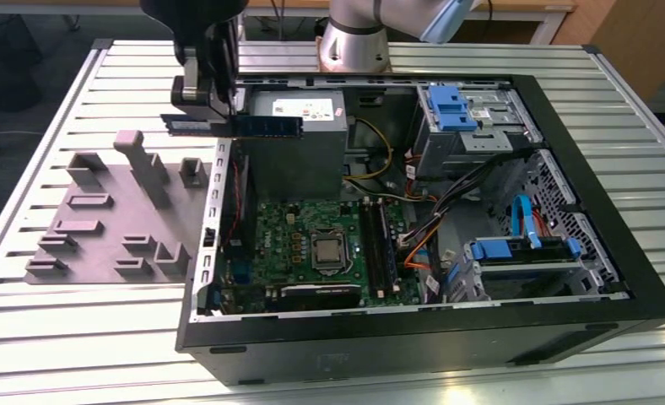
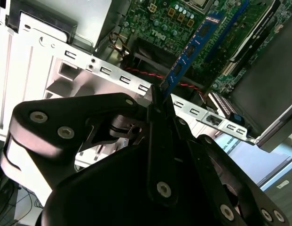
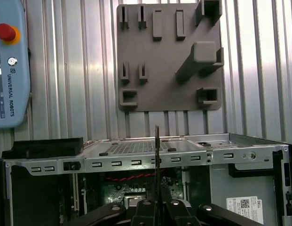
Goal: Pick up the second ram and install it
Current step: 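Pick up the second ram and move it above second insertion slot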
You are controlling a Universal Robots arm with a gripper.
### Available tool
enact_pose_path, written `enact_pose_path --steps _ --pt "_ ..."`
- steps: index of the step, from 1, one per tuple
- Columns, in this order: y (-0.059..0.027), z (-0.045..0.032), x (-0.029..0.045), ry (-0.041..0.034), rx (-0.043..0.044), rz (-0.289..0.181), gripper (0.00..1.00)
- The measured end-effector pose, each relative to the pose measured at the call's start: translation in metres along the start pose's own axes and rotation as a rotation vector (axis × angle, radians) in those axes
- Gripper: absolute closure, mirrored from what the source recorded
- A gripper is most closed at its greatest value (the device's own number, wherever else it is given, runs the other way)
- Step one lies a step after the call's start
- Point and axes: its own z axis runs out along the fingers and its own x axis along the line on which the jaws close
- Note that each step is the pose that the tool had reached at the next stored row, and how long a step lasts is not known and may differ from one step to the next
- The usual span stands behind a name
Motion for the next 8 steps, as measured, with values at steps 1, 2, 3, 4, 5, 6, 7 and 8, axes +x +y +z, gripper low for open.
enact_pose_path --steps 1,2,3,4,5,6,7,8 --pt "-0.0012 0.0000 -0.0001 0.0000 0.0000 0.000 0.86" --pt "-0.0023 0.0000 -0.0002 0.0000 0.0000 0.000 0.86" --pt "-0.0036 0.0000 -0.0003 0.0000 0.0000 0.000 0.86" --pt "-0.0050 0.0000 -0.0004 -0.0001 0.0001 0.000 0.86" --pt "-0.0063 -0.0001 -0.0005 0.0000 0.0000 0.000 0.86" --pt "-0.0076 -0.0001 -0.0006 0.0000 0.0000 0.000 0.86" --pt "-0.0089 -0.0002 -0.0007 0.0000 0.0000 0.000 0.86" --pt "-0.0102 -0.0002 -0.0008 -0.0001 0.0000 0.000 0.86"
